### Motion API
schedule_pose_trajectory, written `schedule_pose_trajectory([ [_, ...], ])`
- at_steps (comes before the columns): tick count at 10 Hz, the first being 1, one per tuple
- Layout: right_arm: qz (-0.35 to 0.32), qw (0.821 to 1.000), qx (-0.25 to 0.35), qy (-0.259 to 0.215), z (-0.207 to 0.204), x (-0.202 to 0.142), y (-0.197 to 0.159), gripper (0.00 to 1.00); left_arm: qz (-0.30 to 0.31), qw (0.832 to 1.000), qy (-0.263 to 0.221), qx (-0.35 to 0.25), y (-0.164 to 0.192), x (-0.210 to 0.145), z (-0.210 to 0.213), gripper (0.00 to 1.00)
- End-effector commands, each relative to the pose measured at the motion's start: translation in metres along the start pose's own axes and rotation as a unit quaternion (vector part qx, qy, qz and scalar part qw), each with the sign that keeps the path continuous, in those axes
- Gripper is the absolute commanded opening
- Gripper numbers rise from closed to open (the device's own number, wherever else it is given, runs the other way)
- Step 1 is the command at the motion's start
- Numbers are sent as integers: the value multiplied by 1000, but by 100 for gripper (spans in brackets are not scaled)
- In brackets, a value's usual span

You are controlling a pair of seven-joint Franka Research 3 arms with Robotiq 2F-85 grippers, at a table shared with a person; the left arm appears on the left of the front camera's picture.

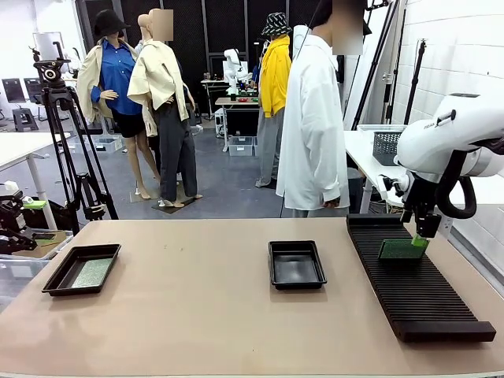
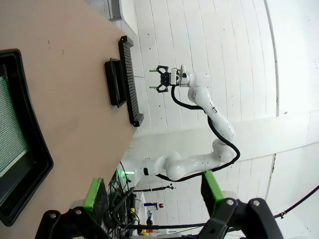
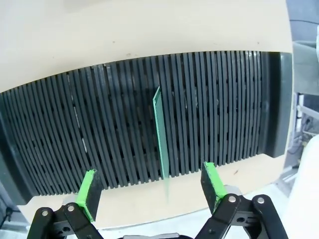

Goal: Inspect and transfer BCBs to ESD trays.
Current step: Pick up the Blank PCB from the PCB Rack and place it in the right ESD tray.

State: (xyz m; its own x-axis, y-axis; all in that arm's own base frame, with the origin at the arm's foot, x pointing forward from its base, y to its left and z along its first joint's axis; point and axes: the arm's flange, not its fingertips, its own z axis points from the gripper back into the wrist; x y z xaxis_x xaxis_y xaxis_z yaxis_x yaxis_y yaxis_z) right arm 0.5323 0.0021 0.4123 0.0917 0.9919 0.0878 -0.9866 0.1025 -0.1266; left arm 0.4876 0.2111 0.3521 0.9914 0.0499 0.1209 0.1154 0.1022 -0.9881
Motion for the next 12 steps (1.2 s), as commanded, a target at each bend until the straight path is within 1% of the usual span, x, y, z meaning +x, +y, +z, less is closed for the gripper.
schedule_pose_trajectory([
  [1, 13, 1000, 4, 1, -10, 3, -8, 100, -2, 1000, -1, 0, -2, 0, 1, 100],
  [6, 7, 1000, 12, -7, -32, -4, -21, 100, -2, 1000, -1, 0, -2, 0, 1, 100],
  [10, 10, 999, 31, -17, -52, -13, -36, 100, -2, 1000, -1, 0, -2, 0, 1, 100],
  [12, 12, 999, 32, -18, -57, -15, -35, 100, -2, 1000, -1, 0, -2, 0, 1, 100],
])
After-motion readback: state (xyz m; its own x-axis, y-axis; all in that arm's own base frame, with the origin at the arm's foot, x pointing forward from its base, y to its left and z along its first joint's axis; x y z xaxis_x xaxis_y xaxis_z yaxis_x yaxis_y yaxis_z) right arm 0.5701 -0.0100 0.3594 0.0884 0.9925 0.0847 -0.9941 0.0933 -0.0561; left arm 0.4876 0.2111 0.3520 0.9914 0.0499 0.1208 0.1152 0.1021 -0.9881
